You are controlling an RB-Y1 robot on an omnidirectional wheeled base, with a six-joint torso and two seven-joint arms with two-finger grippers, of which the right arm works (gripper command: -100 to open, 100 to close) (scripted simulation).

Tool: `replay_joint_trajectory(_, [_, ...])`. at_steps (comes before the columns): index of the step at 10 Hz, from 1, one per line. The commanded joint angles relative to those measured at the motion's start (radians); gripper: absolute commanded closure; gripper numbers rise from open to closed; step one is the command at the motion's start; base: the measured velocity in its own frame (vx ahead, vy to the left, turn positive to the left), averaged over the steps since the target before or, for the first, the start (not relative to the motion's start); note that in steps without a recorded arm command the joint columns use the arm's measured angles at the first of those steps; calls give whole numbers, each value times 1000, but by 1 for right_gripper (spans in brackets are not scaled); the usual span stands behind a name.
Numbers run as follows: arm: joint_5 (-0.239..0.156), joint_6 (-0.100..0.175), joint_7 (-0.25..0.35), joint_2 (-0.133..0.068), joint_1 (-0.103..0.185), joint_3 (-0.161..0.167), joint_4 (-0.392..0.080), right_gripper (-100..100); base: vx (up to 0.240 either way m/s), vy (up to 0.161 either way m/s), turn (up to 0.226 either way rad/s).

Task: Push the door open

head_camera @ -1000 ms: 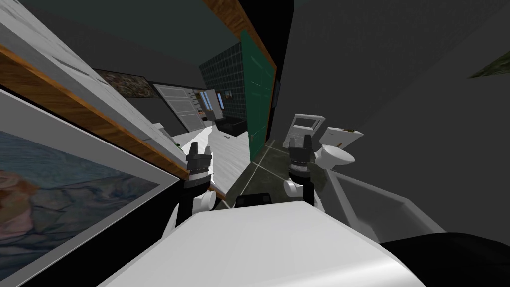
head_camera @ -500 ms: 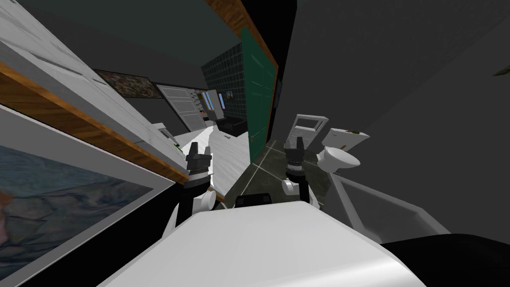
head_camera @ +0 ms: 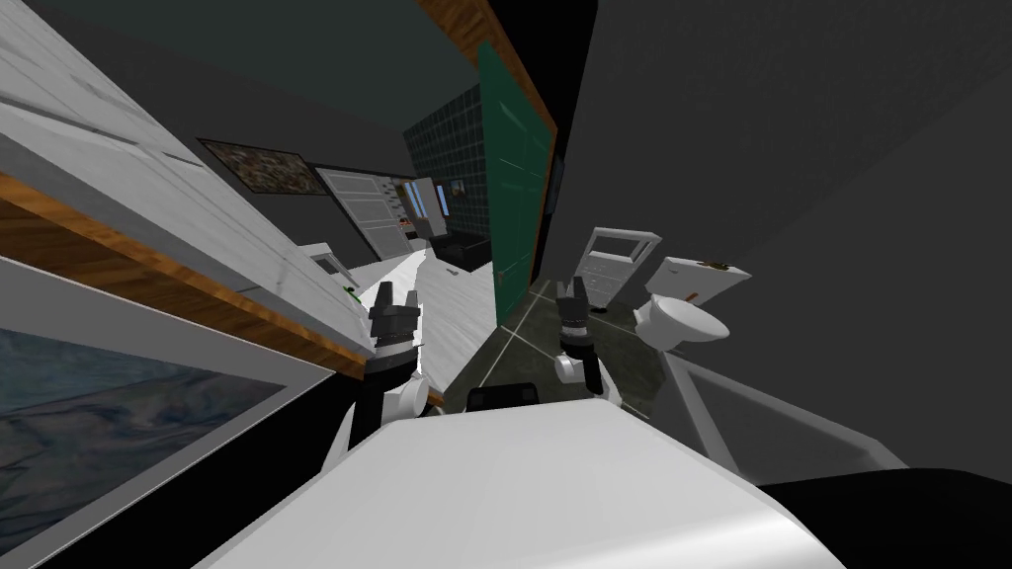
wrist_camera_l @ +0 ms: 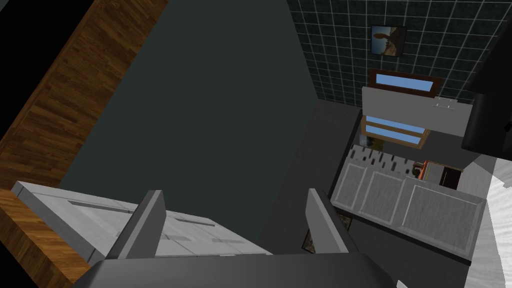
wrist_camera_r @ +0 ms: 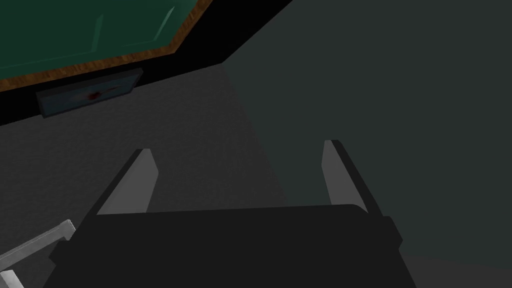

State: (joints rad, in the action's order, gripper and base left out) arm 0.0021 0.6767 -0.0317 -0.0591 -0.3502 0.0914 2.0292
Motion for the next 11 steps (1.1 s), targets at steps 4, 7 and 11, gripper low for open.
replay_joint_trajectory(4, [24,13,24,-12,43,18,-111,-100,87,-45,56])
replay_joint_trajectory(7, [40,24,41,-19,77,29,-197,-100,91,-63,58])
replay_joint_trajectory(11, [63,40,65,-26,124,45,-315,-100,95,-50,62])
